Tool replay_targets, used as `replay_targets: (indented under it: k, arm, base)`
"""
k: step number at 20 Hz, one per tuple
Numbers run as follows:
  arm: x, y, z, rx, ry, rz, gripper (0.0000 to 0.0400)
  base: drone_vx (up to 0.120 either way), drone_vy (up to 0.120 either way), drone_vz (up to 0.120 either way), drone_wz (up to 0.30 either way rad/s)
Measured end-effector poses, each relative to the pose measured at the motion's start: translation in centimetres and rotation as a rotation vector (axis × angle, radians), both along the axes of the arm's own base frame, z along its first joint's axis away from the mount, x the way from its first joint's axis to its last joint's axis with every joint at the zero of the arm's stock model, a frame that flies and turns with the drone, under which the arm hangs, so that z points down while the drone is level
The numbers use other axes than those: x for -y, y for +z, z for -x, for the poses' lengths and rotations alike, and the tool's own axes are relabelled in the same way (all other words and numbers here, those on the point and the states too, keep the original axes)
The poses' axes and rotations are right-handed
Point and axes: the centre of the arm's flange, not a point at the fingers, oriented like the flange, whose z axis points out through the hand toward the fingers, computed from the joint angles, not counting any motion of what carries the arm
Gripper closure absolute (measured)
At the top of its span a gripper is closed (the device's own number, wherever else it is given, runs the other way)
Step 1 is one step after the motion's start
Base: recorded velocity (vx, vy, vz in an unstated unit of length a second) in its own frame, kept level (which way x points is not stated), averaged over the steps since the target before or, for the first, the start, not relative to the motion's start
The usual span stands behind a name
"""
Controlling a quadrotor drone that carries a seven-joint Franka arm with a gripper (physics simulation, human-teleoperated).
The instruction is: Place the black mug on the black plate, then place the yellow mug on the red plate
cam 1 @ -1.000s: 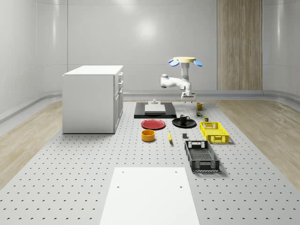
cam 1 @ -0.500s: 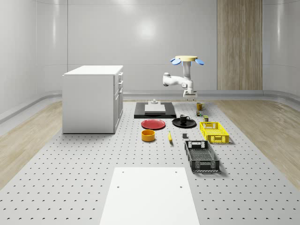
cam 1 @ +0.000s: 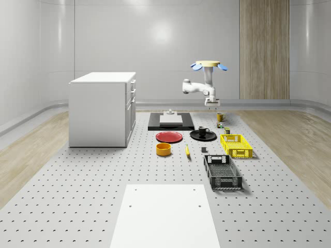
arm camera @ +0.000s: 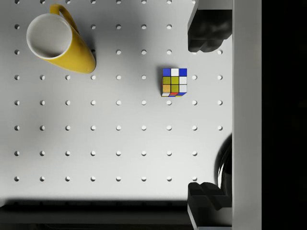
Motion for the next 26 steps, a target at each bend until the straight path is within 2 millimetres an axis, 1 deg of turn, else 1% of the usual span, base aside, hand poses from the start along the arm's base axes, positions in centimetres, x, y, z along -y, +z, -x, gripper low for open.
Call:
replay_targets:
  k: [9,11,14,26]
  arm:
    - [0.00,0.00,0.00,0.000,0.000,0.000,0.0000]
    - [0.00,0.00,0.00,0.000,0.000,0.000,0.0000]
    - [0.00,0.00,0.00,0.000,0.000,0.000,0.0000]
    - [0.00,0.00,0.00,0.000,0.000,0.000,0.0000]
  base:
    - [-0.120,0.120,0.000,0.000]
    - [0.000,0.120,0.000,0.000]
    - [0.000,0.013,0.000,0.000]
    - [-0.120,0.000,0.000,0.000]
